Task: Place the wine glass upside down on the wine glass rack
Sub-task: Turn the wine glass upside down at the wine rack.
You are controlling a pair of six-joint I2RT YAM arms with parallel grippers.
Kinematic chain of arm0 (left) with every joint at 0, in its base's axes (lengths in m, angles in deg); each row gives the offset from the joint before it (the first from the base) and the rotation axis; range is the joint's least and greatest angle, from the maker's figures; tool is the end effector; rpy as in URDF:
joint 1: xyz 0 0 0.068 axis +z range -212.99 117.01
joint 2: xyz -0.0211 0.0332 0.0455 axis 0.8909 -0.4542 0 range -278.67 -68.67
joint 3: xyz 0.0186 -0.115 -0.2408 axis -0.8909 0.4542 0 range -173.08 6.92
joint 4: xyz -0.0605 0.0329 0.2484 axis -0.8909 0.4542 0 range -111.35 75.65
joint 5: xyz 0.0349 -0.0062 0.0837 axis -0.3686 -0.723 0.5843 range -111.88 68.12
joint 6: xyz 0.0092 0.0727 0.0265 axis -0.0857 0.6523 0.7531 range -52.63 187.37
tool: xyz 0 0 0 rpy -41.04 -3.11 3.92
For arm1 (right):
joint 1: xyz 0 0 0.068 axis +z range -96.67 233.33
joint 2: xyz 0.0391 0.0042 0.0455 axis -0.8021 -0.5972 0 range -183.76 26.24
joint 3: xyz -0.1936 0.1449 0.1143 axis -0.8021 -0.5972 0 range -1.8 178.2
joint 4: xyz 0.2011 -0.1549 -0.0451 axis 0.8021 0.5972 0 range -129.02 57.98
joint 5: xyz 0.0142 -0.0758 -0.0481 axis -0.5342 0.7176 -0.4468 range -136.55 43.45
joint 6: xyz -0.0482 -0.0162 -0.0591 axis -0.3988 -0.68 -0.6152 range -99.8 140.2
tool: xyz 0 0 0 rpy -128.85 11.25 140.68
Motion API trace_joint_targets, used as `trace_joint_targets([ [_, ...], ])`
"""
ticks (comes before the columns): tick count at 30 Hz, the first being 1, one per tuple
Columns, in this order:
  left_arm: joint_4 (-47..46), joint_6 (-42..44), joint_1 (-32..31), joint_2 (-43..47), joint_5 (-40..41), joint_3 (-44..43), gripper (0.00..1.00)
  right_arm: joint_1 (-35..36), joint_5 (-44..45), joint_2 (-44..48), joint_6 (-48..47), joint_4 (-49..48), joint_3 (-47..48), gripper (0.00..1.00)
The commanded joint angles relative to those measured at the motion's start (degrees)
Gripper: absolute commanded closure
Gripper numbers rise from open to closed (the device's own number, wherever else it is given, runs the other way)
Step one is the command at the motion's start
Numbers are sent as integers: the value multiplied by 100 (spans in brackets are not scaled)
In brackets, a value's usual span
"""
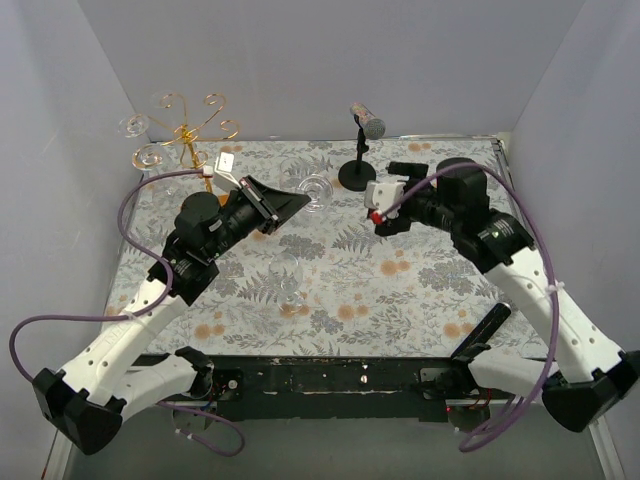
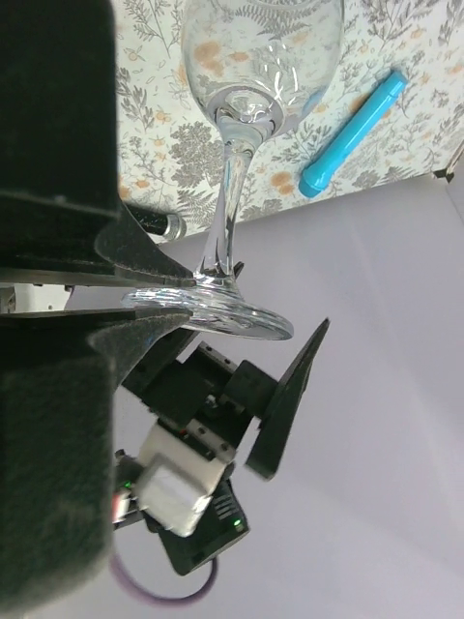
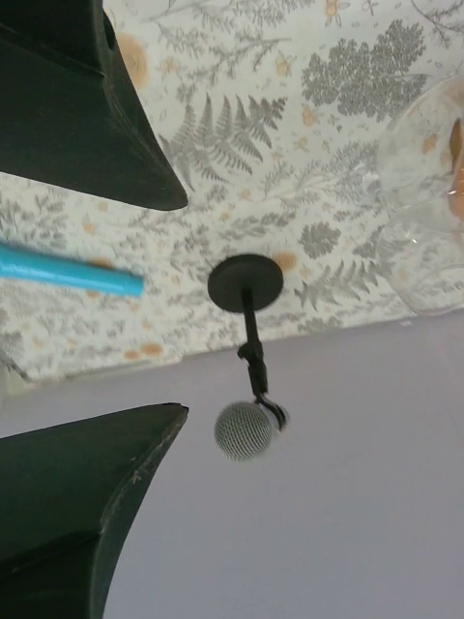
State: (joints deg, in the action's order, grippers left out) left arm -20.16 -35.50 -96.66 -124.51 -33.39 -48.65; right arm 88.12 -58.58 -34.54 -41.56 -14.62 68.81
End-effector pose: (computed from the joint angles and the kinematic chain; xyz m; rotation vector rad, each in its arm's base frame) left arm 0.2051 -0.1526 0.3828 -0.9746 1.7594 -1.8876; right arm 0.2021 0.1574 0.4044 -1.4535 1.0980 -0.1414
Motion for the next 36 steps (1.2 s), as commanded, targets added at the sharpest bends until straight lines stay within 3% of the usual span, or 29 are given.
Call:
trace_joint_targets([
  [1,398,-277,141,380,280,-516,100,-541,-606,-706,1612,1276,892,12],
  [7,1198,-321,334,512,623,-920,100,-1131,-1546,-954,2474,902,710,13],
  [14,2007,-497,537,618,1272,-1377,100,-1807,-2329,-217,3494,-1164,-1266,13],
  [18,2420,-506,625,513,1712,-1720,100,-2396,-2987,4,3854,-1902,-1909,14],
  [25,2562,-471,800,21,2047,-2256,100,-2749,-3315,346,3742,-2090,-2508,15],
  [36,2342,-497,1292,-77,2039,-2221,100,-2890,-3789,637,3776,-2071,-2701,16],
])
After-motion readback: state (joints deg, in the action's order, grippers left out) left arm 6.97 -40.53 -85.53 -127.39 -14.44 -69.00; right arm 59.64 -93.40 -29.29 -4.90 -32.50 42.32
